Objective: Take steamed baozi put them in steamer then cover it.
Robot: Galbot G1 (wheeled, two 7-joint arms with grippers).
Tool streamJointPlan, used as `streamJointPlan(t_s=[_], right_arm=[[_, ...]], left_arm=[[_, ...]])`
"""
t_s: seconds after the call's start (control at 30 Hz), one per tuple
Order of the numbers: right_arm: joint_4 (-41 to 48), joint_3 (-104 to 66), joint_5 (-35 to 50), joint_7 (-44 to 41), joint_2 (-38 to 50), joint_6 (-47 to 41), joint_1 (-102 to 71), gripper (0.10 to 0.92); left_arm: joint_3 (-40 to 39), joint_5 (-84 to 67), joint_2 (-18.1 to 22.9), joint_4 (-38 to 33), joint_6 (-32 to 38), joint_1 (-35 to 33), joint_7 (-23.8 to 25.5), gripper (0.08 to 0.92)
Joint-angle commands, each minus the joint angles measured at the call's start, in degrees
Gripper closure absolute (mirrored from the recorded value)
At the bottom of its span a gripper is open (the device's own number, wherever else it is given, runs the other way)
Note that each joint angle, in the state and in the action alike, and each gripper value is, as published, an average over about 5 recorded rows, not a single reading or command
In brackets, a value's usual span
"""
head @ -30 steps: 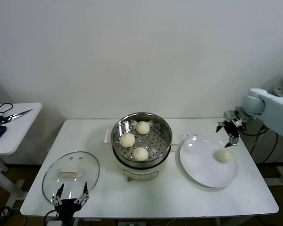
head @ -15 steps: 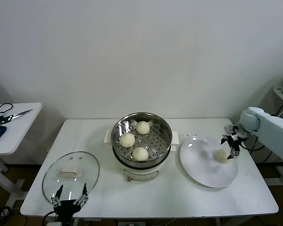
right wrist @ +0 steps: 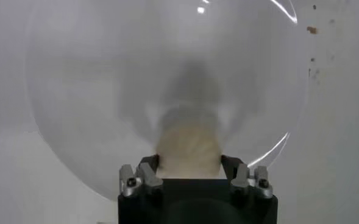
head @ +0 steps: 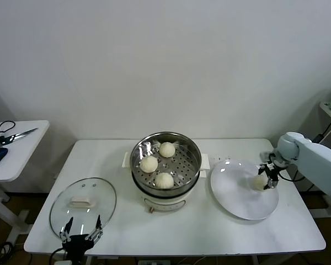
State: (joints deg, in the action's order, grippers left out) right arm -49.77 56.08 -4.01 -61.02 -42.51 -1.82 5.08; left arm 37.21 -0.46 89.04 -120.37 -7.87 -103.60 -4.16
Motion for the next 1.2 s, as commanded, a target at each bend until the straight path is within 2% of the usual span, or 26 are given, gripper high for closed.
streamJointPlan(t_s=[0.03, 0.2, 0.4, 0.6, 0.83, 0.97, 1.2], right_arm=[[0.1, -1.3, -1.3, -0.1, -0.1, -0.3, -0.5, 0.368], [-4.1, 4.4, 4.1, -0.7, 1.9, -0.6, 7.5, 0.392], [-14.8, 22.8, 15.5, -1.8, 3.3, -1.3, 28.4, 0.389], [-21.7, 34.4, 32.9, -3.3, -2.3, -3.9, 47.1, 0.389], [-26.1, 33.1, 48.1, -2.6, -11.2, -10.0, 51.9, 0.389], [-27.3, 31.6, 50.6, -0.7, -15.6, -12.6, 48.4, 0.389], [-26.3, 31.5, 45.5, 3.7, -21.4, -15.8, 40.8, 0.389]], left_arm=[[-0.1, 0.0, 0.1, 0.1, -0.1, -0.1, 0.0, 0.177], [-0.3, 0.0, 0.1, -0.1, -0.1, 0.0, 0.0, 0.177], [-0.6, 0.2, 0.2, -0.3, -0.4, 0.3, 0.0, 0.177], [-0.7, 0.2, 0.0, -0.4, -0.7, 0.5, 0.1, 0.177], [-0.6, 0.0, -0.4, -1.0, -0.8, 0.3, 0.2, 0.177], [-0.2, -0.2, -0.6, -1.4, -1.0, 0.0, 0.3, 0.177], [0.5, -0.5, -0.9, -1.8, -1.0, -0.7, 0.4, 0.177]])
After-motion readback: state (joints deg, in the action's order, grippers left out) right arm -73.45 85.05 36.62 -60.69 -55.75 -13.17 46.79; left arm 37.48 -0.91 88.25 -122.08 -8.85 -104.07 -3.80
